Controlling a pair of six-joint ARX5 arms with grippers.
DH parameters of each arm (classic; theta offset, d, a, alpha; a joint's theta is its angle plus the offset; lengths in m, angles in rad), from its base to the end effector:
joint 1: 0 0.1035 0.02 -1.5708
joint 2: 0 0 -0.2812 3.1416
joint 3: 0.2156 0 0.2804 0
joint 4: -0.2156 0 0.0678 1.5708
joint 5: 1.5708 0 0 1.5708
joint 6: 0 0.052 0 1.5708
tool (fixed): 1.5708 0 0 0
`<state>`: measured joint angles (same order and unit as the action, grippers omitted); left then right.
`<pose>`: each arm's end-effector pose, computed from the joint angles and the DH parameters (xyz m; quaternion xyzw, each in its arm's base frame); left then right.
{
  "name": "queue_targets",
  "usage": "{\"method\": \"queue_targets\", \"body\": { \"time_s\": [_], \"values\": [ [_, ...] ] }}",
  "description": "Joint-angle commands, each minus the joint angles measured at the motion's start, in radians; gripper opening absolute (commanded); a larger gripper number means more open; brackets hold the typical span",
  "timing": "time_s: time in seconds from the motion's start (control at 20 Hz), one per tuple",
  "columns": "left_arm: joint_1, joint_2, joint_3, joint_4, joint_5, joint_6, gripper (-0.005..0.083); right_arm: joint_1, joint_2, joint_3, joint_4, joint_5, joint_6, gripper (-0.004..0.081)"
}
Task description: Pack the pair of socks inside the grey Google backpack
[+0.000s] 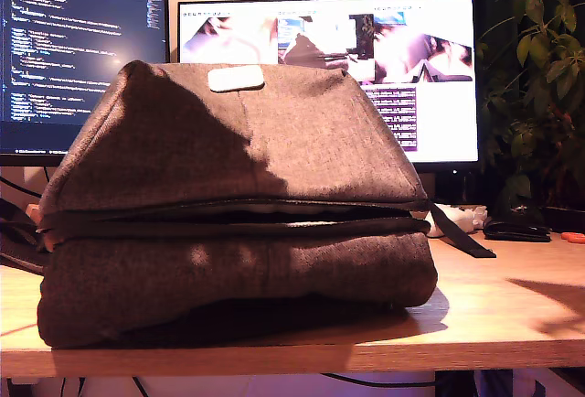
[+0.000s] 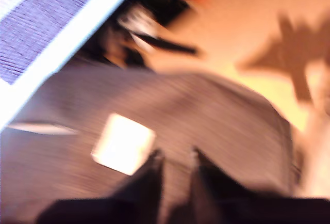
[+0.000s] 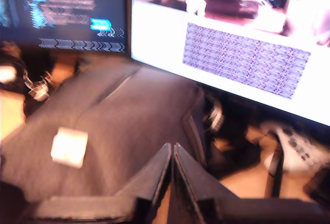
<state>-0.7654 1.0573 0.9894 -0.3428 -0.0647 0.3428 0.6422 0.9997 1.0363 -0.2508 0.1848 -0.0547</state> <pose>0.1963 -0.1839 0.3419 0.2379 0.1265 -0.3629 0.8920 0.2105 0.1455 0.3848 -0.0694 0.0917 0.2280 0.9668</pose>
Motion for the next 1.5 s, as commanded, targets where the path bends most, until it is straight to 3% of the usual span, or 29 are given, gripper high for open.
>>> {"method": "queue_targets", "body": {
  "time_s": [0.0, 0.3, 0.55, 0.75, 0.9, 1.05, 1.45],
  "values": [
    [0.052, 0.011, 0.008, 0.076, 0.018, -0.008, -0.0019, -0.063, 0.066, 0.009, 0.075, -0.074, -0.001, -0.001],
    [0.302, 0.012, 0.007, 0.209, 0.119, -0.063, -0.0019, -0.283, 0.214, 0.009, 0.394, -0.214, 0.0, -0.001],
    [0.474, 0.012, -0.003, 0.219, 0.174, -0.129, -0.0019, -0.484, 0.218, 0.008, 0.392, -0.293, 0.0, -0.001],
    [0.536, 0.007, -0.054, 0.241, 0.177, -0.157, -0.0019, -0.597, 0.214, -0.006, 0.372, -0.335, -0.002, -0.001],
    [0.569, -0.002, -0.128, 0.296, 0.183, -0.195, -0.0019, -0.658, 0.188, -0.066, 0.376, -0.342, -0.006, -0.001],
    [0.583, -0.032, -0.22, 0.348, 0.188, -0.224, -0.0019, -0.693, 0.14, -0.187, 0.434, -0.343, 0.005, -0.001],
    [0.594, -0.243, -0.479, 0.42, 0.159, -0.324, -0.0019, -0.692, -0.115, -0.564, 0.546, -0.338, 0.134, -0.001]
  ]
}}
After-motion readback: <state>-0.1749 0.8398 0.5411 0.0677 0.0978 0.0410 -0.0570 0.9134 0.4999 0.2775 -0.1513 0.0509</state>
